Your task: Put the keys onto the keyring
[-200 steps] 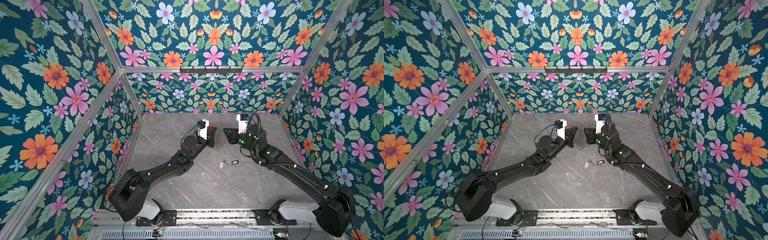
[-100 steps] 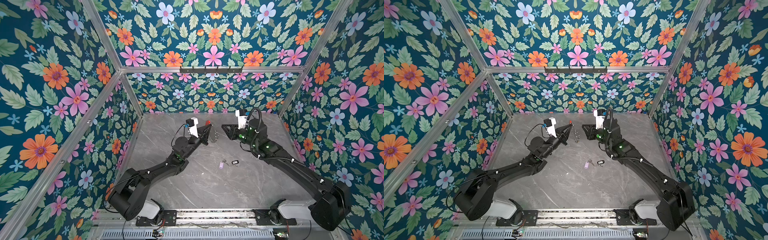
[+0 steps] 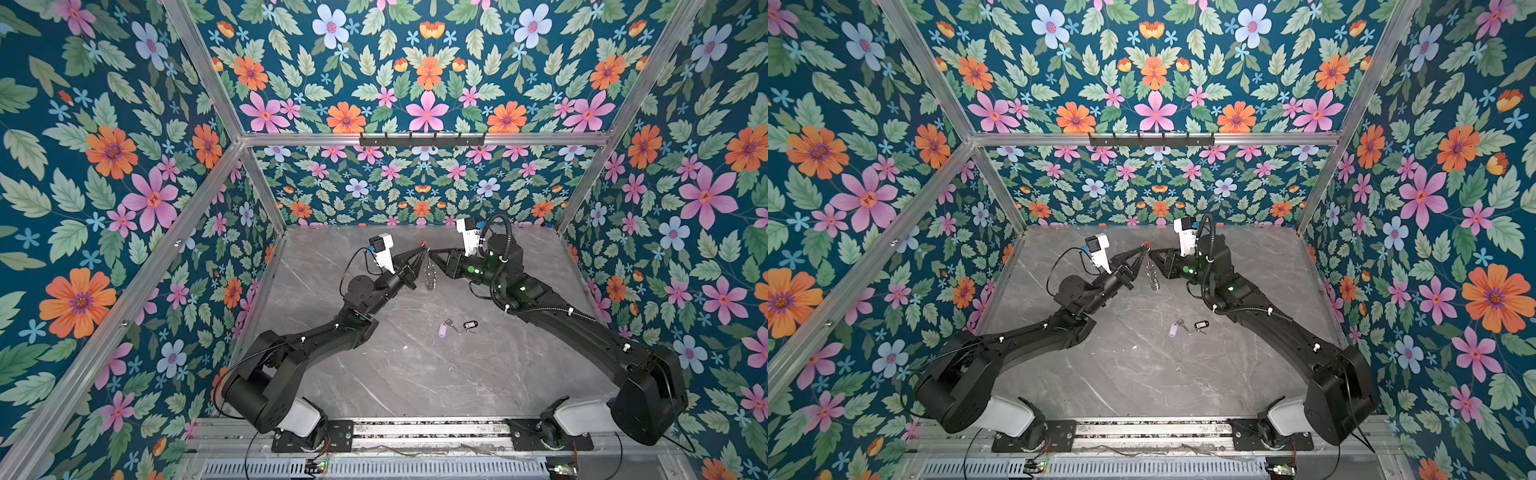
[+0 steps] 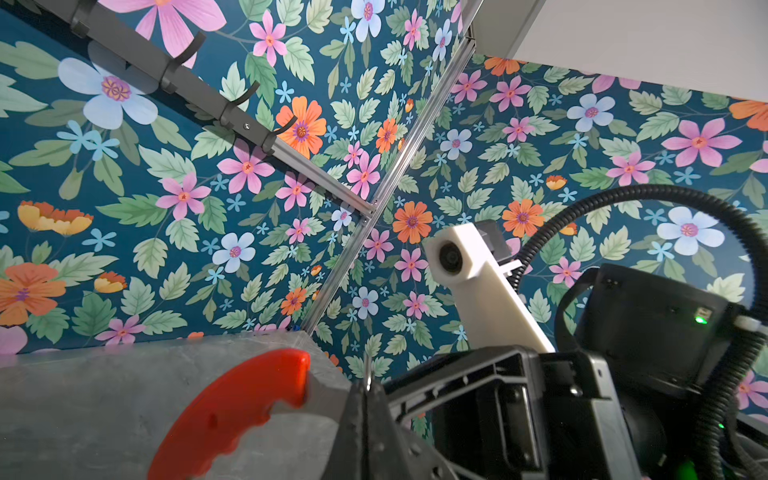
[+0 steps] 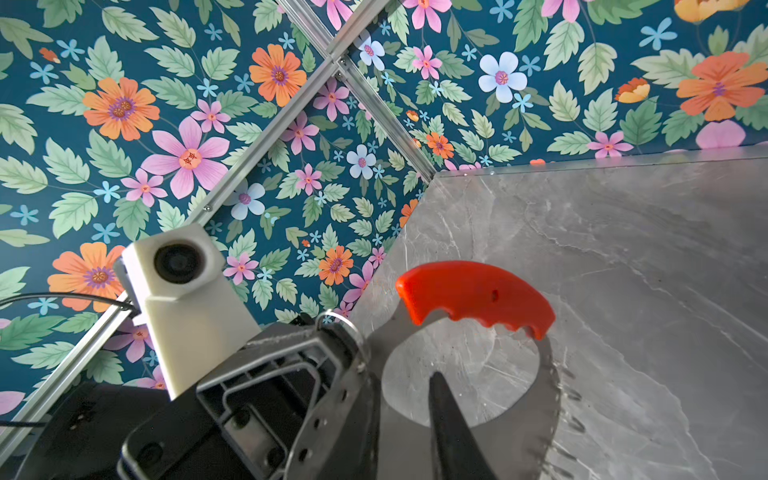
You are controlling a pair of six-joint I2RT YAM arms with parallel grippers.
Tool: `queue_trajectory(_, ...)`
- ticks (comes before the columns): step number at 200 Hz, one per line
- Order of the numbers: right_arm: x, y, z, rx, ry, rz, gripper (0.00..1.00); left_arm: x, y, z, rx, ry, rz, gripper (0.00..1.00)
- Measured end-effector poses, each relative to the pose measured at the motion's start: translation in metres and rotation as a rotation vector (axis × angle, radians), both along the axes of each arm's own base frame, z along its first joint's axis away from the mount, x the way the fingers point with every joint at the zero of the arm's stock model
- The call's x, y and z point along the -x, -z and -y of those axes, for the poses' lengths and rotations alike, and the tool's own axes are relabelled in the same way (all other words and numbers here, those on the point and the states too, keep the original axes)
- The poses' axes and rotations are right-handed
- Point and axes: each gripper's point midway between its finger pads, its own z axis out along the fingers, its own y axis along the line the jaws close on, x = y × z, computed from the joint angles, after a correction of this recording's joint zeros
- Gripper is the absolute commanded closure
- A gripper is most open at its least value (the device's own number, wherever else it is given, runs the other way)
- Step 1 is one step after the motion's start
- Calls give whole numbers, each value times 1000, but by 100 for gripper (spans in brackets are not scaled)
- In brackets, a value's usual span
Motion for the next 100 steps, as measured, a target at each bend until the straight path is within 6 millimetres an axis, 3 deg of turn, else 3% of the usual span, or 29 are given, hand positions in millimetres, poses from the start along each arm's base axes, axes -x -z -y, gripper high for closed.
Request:
queue_trajectory(44,-3,-19,18,-27,56,59,78,3,-4,1,33,32,-1,100)
queue_trajectory(100,-6,-26,7,-57,0,78,78,5,-6,4,54,61,-8,100)
